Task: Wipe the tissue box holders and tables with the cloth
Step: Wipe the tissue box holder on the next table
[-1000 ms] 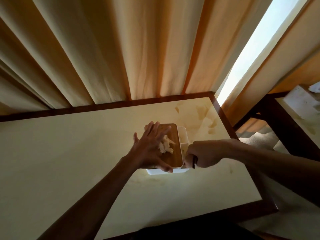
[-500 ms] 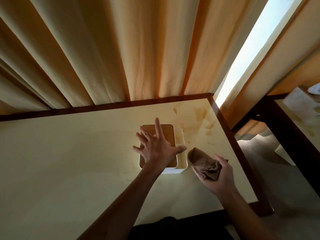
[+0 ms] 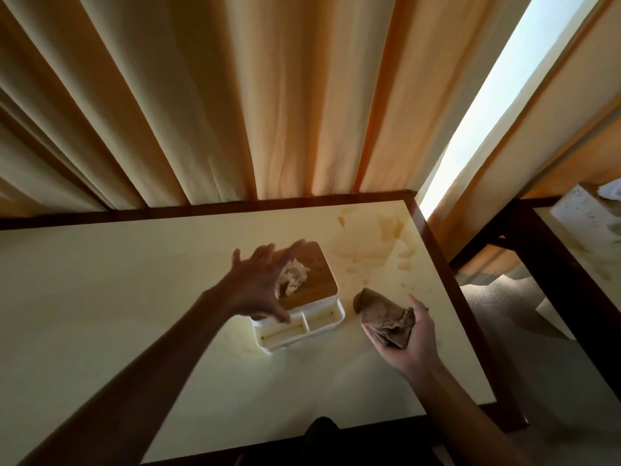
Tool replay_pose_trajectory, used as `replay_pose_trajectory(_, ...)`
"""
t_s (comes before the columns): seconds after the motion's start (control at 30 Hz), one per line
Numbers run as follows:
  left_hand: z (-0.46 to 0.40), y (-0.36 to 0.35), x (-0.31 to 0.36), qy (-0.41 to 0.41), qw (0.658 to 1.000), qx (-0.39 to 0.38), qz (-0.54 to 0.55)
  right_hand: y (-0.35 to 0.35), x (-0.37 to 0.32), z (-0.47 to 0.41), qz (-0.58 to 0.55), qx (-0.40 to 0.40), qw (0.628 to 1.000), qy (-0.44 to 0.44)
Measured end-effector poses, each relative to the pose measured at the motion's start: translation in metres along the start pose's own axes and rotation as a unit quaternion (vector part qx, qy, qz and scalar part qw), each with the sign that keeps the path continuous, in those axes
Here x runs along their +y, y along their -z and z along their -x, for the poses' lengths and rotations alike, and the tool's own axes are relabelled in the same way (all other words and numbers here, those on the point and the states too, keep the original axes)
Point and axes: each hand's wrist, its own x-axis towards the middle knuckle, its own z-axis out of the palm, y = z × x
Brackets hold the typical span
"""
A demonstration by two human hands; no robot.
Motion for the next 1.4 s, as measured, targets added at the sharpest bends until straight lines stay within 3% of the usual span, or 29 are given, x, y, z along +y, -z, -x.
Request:
replay_pose_trajectory(0.17,0.005,0.018,-0.035,0.041,0.999,0.012,-0.009,-0.001,0.013,0.004,0.085,-0.041,0.994,-0.056)
replay_pose_trajectory(0.37,0.009,0.015,-0.048,0.101,0.989,0.108,-0.006,-0.001,0.027,0.019,0.117,-0.118,0.983,-0.076)
replay_pose_trajectory(0.47,0.019,-0.003,-0.022,0.040,0.974,0.223,0.015,0.000,0.032,0.027,0.108,-0.160,0.977,-0.090)
replay_pose_trajectory(0.53,0.031,-0.024,0.013,-0.026,0.964,0.250,0.089,0.003,0.036,0.031,0.125,-0.178,0.970,-0.109)
replay_pose_trajectory(0.67,0.042,-0.068,0.070,-0.068,0.968,0.132,0.204,0.009,0.043,0.038,0.174,-0.172,0.962,-0.121)
replay_pose_trajectory(0.83,0.030,-0.093,0.091,0.033,0.936,0.058,0.347,0.022,0.045,0.040,0.246,-0.161,0.950,-0.107)
replay_pose_trajectory(0.9,0.026,-0.094,0.092,0.083,0.892,0.010,0.445,0.030,0.043,0.039,0.279,-0.155,0.942,-0.101)
replay_pose_trajectory(1.0,0.024,-0.093,0.086,0.113,0.793,-0.076,0.594,0.033,0.039,0.041,0.370,-0.133,0.917,-0.068)
replay_pose_trajectory(1.07,0.026,-0.094,0.084,0.103,0.767,-0.121,0.621,0.035,0.034,0.038,0.434,-0.131,0.890,-0.051)
replay_pose_trajectory(1.13,0.027,-0.095,0.086,0.083,0.782,-0.147,0.599,0.036,0.029,0.036,0.472,-0.139,0.870,-0.045)
replay_pose_trajectory(1.23,0.023,-0.101,0.092,0.046,0.832,-0.139,0.535,0.038,0.016,0.032,0.499,-0.136,0.856,-0.021)
replay_pose_trajectory(1.4,0.025,-0.111,0.115,0.018,0.913,-0.063,0.403,0.043,0.001,0.021,0.439,-0.130,0.887,-0.055)
